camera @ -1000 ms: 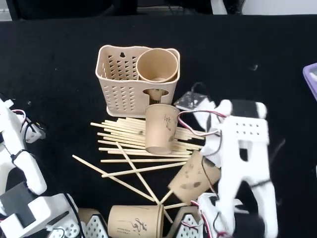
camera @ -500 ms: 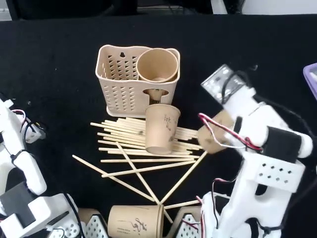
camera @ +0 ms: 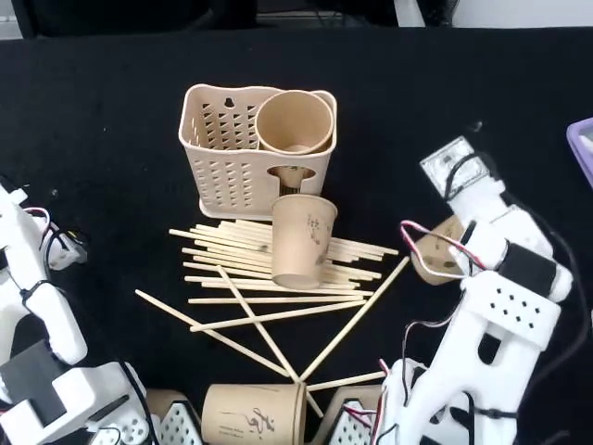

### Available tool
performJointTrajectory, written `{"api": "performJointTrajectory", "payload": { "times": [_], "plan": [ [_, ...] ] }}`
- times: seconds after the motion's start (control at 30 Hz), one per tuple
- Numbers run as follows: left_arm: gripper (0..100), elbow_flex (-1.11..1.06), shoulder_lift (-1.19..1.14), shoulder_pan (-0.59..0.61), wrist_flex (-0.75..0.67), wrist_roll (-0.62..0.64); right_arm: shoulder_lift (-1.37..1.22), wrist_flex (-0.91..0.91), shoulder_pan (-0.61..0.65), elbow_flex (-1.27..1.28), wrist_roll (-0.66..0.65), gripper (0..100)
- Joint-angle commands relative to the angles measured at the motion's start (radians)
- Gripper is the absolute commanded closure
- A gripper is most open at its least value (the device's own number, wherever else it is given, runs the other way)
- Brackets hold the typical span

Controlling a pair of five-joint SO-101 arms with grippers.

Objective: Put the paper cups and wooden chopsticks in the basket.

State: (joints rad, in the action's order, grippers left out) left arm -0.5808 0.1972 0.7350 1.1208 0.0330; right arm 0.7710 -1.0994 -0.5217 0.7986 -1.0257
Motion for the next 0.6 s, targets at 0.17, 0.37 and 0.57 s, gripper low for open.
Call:
{"api": "performJointTrajectory", "payload": {
  "times": [0.17,0.37,0.57],
  "plan": [
    [79,0.01,0.031,-0.007,-0.011,0.003,0.018,0.035,0.064,0.076,0.035,94.5],
    [79,0.01,0.031,-0.007,-0.011,0.003,0.018,-0.018,0.075,0.048,0.094,85.4],
    [79,0.01,0.031,-0.007,-0.011,0.003,0.019,-0.114,0.101,-0.01,0.098,99.3]
  ]
}}
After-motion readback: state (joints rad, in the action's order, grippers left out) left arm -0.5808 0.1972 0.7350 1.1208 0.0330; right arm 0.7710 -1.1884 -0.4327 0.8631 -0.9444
